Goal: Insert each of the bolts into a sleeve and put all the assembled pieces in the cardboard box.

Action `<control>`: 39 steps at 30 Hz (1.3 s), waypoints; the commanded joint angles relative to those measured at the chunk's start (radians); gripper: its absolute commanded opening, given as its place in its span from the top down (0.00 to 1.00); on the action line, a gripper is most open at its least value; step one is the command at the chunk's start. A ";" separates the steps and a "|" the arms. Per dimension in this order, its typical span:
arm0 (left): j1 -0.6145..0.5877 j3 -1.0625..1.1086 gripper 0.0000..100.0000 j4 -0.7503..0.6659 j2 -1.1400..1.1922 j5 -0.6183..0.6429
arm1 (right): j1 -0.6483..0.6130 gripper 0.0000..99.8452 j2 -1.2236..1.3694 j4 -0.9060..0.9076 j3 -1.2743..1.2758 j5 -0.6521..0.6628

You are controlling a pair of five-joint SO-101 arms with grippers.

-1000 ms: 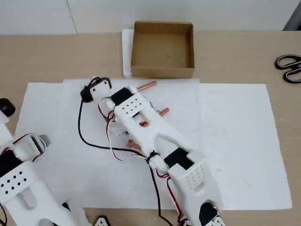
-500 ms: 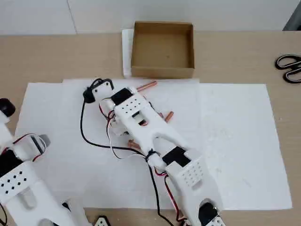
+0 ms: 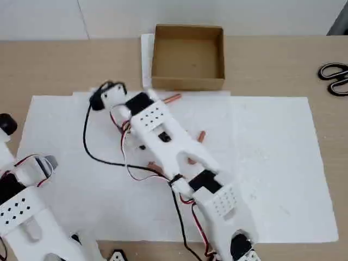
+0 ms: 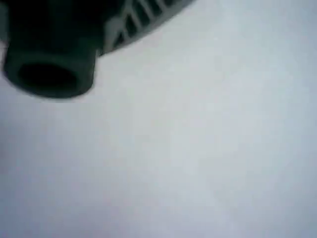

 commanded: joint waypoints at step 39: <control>1.034 -0.765 0.75 0.420 0.842 0.153 | 0.739 1.00 -0.441 0.185 0.236 0.038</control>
